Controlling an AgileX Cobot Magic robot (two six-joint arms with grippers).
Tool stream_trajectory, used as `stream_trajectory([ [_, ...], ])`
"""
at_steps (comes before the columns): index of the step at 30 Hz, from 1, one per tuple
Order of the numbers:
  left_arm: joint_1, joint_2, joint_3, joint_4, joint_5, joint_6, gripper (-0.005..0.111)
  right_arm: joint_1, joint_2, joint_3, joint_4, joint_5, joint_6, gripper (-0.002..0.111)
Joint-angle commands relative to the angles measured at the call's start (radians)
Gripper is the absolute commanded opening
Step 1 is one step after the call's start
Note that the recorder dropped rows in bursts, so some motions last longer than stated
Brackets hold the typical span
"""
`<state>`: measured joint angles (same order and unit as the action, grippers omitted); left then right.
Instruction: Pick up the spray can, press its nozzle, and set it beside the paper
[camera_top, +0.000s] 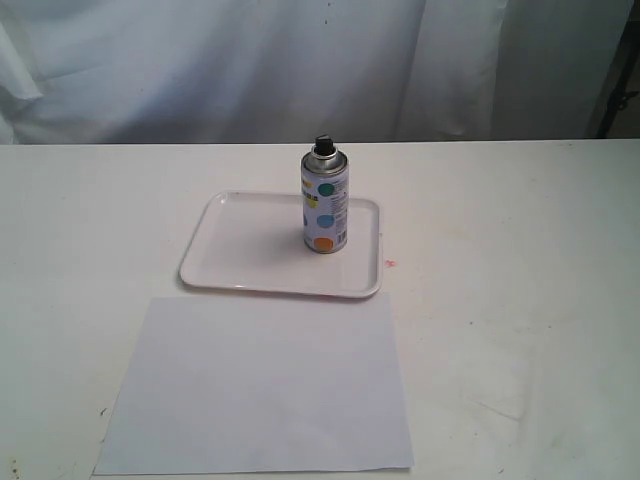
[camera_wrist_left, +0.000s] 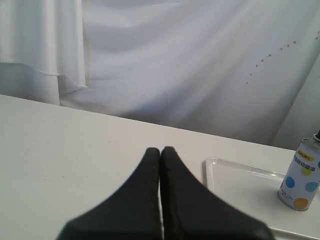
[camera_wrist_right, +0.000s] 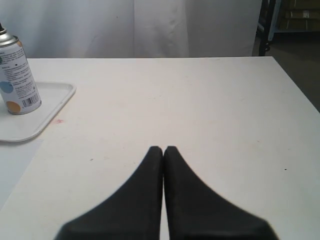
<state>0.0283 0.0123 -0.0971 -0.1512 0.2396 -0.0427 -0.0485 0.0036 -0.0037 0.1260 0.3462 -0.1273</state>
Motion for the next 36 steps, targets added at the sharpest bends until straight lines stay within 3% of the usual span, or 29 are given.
stream_trajectory([
  [1, 0.002, -0.005, 0.003, 0.002, -0.004, -0.006, 0.000, -0.004, -0.004, 0.004, -0.006, 0.002, -0.001, 0.000],
  [29, 0.002, -0.004, 0.006, 0.014, 0.040, 0.043, 0.000, -0.004, -0.004, 0.004, -0.006, 0.000, -0.004, 0.000],
  [36, 0.002, -0.012, 0.097, 0.116, 0.055, 0.043, 0.000, -0.004, -0.004, 0.004, -0.006, 0.000, -0.001, 0.000],
])
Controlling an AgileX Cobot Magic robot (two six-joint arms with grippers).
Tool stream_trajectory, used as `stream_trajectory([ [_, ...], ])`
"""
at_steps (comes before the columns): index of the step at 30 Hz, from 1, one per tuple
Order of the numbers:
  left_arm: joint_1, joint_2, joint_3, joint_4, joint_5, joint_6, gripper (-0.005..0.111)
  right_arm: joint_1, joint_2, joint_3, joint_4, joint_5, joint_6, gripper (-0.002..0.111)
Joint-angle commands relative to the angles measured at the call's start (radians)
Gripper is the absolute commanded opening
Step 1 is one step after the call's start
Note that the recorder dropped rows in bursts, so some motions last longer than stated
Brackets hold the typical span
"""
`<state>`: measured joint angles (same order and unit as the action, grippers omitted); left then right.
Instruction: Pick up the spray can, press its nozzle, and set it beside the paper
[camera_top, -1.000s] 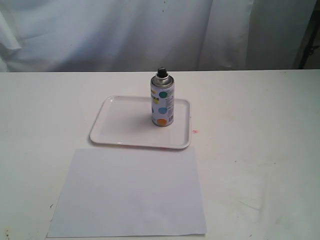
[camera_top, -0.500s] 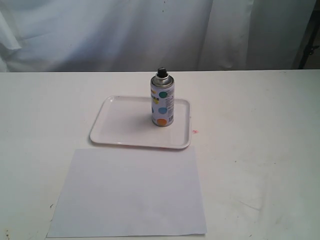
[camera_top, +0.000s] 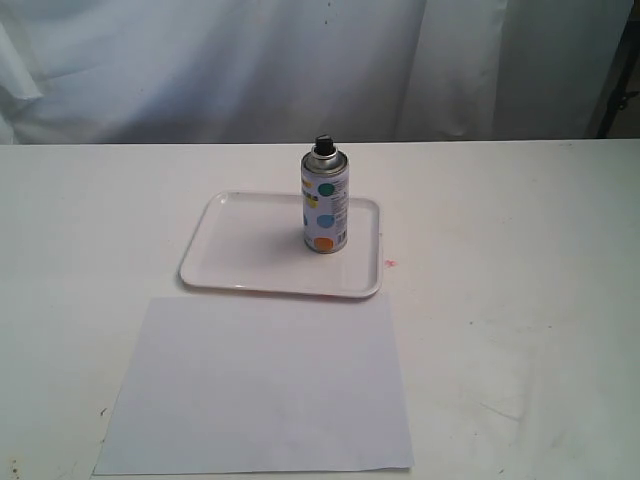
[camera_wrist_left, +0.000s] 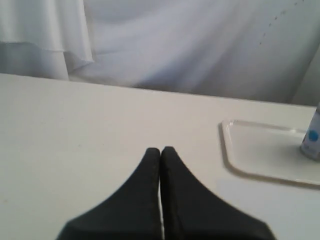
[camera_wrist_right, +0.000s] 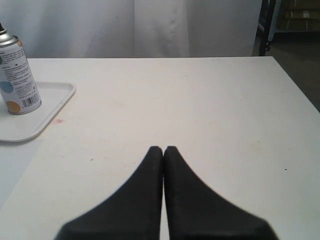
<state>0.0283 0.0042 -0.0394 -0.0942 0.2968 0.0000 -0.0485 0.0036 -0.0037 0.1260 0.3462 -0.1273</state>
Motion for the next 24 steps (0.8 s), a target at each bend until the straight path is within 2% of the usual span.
stream_trajectory([
  [1, 0.002, -0.004, 0.039, 0.077, -0.002, 0.000, 0.000, -0.004, -0.004, 0.004, -0.006, 0.000, -0.001, 0.000],
  [9, 0.000, -0.004, 0.039, 0.107, -0.009, 0.000, 0.000, -0.004, -0.004, 0.004, -0.006, 0.000, -0.001, 0.000],
  [14, -0.039, -0.004, 0.039, 0.107, -0.009, 0.005, 0.000, -0.004, -0.004, 0.004, -0.006, 0.000, -0.001, 0.000],
  [24, -0.039, -0.004, 0.039, 0.107, -0.009, 0.005, 0.000, -0.004, -0.004, 0.004, -0.006, 0.000, -0.001, 0.000],
])
